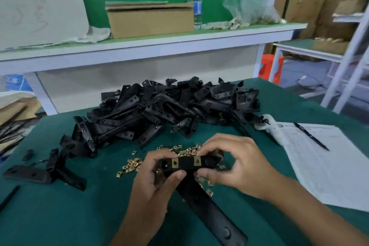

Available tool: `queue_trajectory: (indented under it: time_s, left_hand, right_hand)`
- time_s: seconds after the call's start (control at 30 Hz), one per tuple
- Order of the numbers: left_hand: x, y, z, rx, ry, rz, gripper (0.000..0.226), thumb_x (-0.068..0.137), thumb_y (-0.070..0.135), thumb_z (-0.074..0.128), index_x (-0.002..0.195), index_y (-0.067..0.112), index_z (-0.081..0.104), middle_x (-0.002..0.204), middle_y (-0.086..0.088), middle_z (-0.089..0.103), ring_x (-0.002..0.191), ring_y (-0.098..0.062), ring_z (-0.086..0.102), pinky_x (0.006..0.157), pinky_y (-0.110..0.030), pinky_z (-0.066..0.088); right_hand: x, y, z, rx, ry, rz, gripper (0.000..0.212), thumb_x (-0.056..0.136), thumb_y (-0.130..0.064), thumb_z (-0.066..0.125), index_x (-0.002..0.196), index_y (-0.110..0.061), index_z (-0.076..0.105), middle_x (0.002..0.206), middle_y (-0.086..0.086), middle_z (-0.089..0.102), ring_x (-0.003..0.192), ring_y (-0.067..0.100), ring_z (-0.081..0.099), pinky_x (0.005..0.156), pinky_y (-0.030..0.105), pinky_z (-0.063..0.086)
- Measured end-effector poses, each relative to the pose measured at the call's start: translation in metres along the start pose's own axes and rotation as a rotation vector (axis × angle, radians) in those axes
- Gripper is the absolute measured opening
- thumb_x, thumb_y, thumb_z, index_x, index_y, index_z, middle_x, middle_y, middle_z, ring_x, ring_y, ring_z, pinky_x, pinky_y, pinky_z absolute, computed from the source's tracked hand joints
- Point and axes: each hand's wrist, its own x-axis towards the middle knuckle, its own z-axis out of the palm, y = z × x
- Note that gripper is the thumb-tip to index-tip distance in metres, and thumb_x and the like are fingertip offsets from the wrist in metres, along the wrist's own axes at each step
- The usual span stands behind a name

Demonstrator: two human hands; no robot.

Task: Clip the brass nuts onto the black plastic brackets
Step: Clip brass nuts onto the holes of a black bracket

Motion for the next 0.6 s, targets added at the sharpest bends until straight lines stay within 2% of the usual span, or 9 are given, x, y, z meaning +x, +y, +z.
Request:
queue_trajectory:
  time_s: [0.07, 0.13, 0.23, 0.27, 0.33, 0.43, 0.53, 0.6]
  left_hand:
    - [0.004, 0.015, 0.02, 0.002, -0.075, 0.039, 0.021, 0.078, 0.049, 0.068, 0.098, 0.048, 0.062, 0.098, 0.019, 0.064, 0.086, 0.001, 0.063, 0.07, -0.01, 0.048]
    - [0.009, 0.028, 0.042, 0.074, -0.163, 0.11, 0.02, 0.082, 0.049, 0.066, 0.101, 0.047, 0.061, 0.109, 0.021, 0.064, 0.103, -0.001, 0.063, 0.081, -0.016, 0.051]
    - [0.014, 0.044, 0.082, 0.267, -0.262, 0.293, 0.018, 0.088, 0.056, 0.06, 0.103, 0.046, 0.056, 0.127, 0.025, 0.055, 0.125, 0.003, 0.051, 0.098, -0.012, 0.039]
    - [0.014, 0.049, 0.097, 0.315, -0.285, 0.34, 0.019, 0.089, 0.059, 0.057, 0.103, 0.047, 0.055, 0.131, 0.024, 0.052, 0.128, 0.006, 0.045, 0.1, -0.01, 0.034]
    - [0.009, 0.061, 0.13, 0.333, -0.324, 0.388, 0.019, 0.087, 0.059, 0.058, 0.103, 0.049, 0.055, 0.136, 0.024, 0.046, 0.13, 0.007, 0.04, 0.104, -0.016, 0.03]
    - [-0.004, 0.073, 0.18, 0.3, -0.369, 0.492, 0.024, 0.086, 0.055, 0.06, 0.103, 0.038, 0.062, 0.142, 0.018, 0.046, 0.135, -0.006, 0.04, 0.11, -0.029, 0.028]
    - [-0.02, 0.084, 0.231, 0.287, -0.428, 0.556, 0.026, 0.087, 0.056, 0.061, 0.101, 0.034, 0.064, 0.141, 0.015, 0.047, 0.134, -0.015, 0.042, 0.112, -0.022, 0.022]
    - [-0.033, 0.091, 0.265, 0.262, -0.478, 0.594, 0.025, 0.087, 0.055, 0.063, 0.099, 0.034, 0.064, 0.139, 0.013, 0.049, 0.131, -0.017, 0.044, 0.111, -0.026, 0.024]
  right_hand:
    - [-0.014, -0.009, -0.029, -0.066, 0.033, 0.002, 0.025, 0.082, -0.031, 0.084, 0.102, -0.023, 0.072, 0.097, -0.013, 0.067, 0.089, 0.008, 0.065, 0.078, 0.014, 0.045]
    - [-0.034, -0.018, -0.058, -0.141, 0.078, 0.022, 0.023, 0.082, -0.029, 0.084, 0.101, -0.025, 0.071, 0.1, -0.015, 0.067, 0.091, 0.008, 0.065, 0.08, 0.014, 0.045]
    - [-0.074, -0.028, -0.1, -0.252, 0.134, 0.099, 0.022, 0.083, -0.03, 0.082, 0.101, -0.025, 0.072, 0.101, -0.017, 0.067, 0.094, 0.008, 0.065, 0.081, 0.017, 0.046]
    - [-0.089, -0.03, -0.113, -0.28, 0.158, 0.127, 0.022, 0.083, -0.029, 0.083, 0.101, -0.024, 0.072, 0.102, -0.016, 0.067, 0.095, 0.01, 0.065, 0.08, 0.021, 0.048]
    - [-0.121, -0.034, -0.136, -0.323, 0.211, 0.176, 0.024, 0.082, -0.026, 0.084, 0.102, -0.022, 0.072, 0.107, -0.014, 0.067, 0.099, 0.013, 0.065, 0.077, 0.031, 0.051]
    - [-0.17, -0.043, -0.171, -0.417, 0.299, 0.241, 0.024, 0.084, -0.031, 0.082, 0.105, -0.029, 0.071, 0.119, -0.01, 0.063, 0.11, 0.014, 0.062, 0.076, 0.03, 0.05]
    - [-0.22, -0.057, -0.202, -0.529, 0.382, 0.337, 0.024, 0.083, -0.035, 0.081, 0.105, -0.03, 0.072, 0.124, -0.009, 0.058, 0.114, 0.016, 0.06, 0.082, 0.034, 0.05]
    - [-0.253, -0.067, -0.216, -0.57, 0.422, 0.403, 0.025, 0.083, -0.037, 0.081, 0.106, -0.031, 0.072, 0.124, -0.007, 0.057, 0.115, 0.016, 0.06, 0.084, 0.036, 0.051]
